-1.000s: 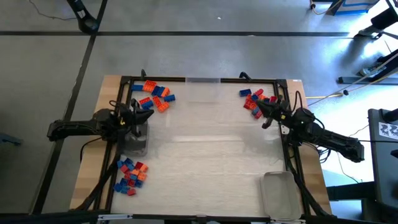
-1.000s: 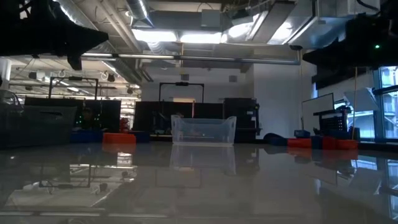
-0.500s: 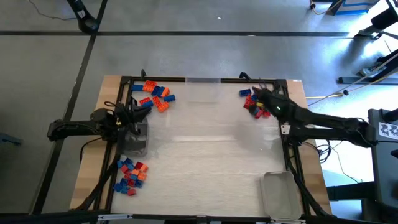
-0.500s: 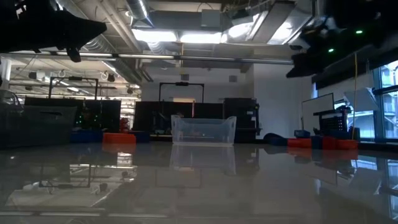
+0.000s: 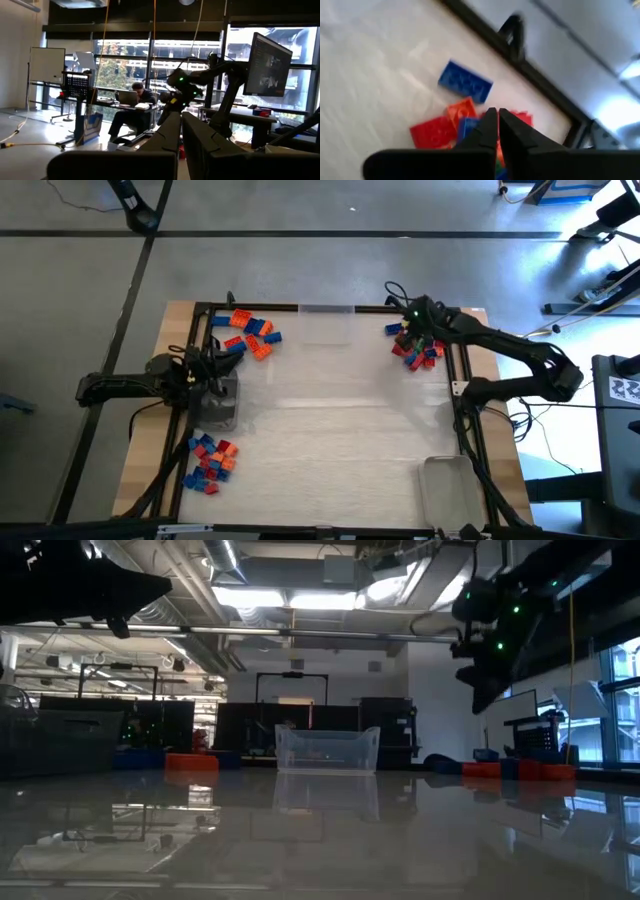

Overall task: Sort blocks by size
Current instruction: Put the blue 4 stud game piece into the transparent bin

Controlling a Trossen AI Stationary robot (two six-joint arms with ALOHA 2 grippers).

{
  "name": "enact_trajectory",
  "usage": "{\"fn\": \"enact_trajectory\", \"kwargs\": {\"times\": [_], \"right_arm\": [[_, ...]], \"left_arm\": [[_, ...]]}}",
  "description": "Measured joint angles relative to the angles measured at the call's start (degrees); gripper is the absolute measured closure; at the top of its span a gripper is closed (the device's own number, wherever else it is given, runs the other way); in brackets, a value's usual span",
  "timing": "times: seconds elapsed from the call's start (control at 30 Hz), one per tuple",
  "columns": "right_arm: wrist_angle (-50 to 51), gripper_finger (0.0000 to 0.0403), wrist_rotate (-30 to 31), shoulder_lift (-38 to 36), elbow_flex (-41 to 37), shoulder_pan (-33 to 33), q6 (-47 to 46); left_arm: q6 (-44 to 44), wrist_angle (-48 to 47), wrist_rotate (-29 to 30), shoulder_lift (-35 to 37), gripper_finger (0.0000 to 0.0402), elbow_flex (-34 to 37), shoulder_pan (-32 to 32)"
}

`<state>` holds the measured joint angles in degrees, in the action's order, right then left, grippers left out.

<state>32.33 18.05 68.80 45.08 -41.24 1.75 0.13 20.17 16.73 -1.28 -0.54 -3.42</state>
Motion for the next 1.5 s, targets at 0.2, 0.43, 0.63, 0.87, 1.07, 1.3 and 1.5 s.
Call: {"fn": "enact_trajectory", "kwargs": {"times": [0.2, 0.43, 0.63, 0.87, 1.07, 1.3, 1.5], "right_arm": [[0.8, 0.0292, -4.9, 4.5, 0.0, -3.8, 3.3], [0.7, 0.0174, -10.9, 8.3, 0.0, -7.6, 3.1], [0.6, 0.0130, -14.4, 10.2, 0.0, -10.3, 2.3], [-0.3, 0.0128, -15.1, 13.0, 0.0, -10.6, 1.5], [-0.5, 0.0164, -15.2, 14.1, 0.0, -10.6, 1.5], [-1.1, 0.0249, -15.2, 14.0, 0.0, -10.6, 2.3], [-2.6, 0.0268, -14.0, 14.0, 0.0, -10.6, 4.7]], "left_arm": [[-1.2, 0.0, 0.0, 0.0, 0.0396, 0.0, 0.0], [0.5, 0.2, 0.0, 0.0, 0.0396, 0.0, -0.2], [1.2, -1.0, 0.0, 0.0, 0.0400, 0.0, -0.8], [1.4, -0.8, 0.4, -2.8, 0.0401, 0.0, -1.0], [0.1, 0.2, 0.6, -8.8, 0.0401, -1.4, -2.6], [-0.6, 0.4, 0.5, -17.4, 0.0400, -6.3, -3.0], [-0.6, -0.1, 0.4, -23.9, 0.0400, -9.0, -3.0]]}}
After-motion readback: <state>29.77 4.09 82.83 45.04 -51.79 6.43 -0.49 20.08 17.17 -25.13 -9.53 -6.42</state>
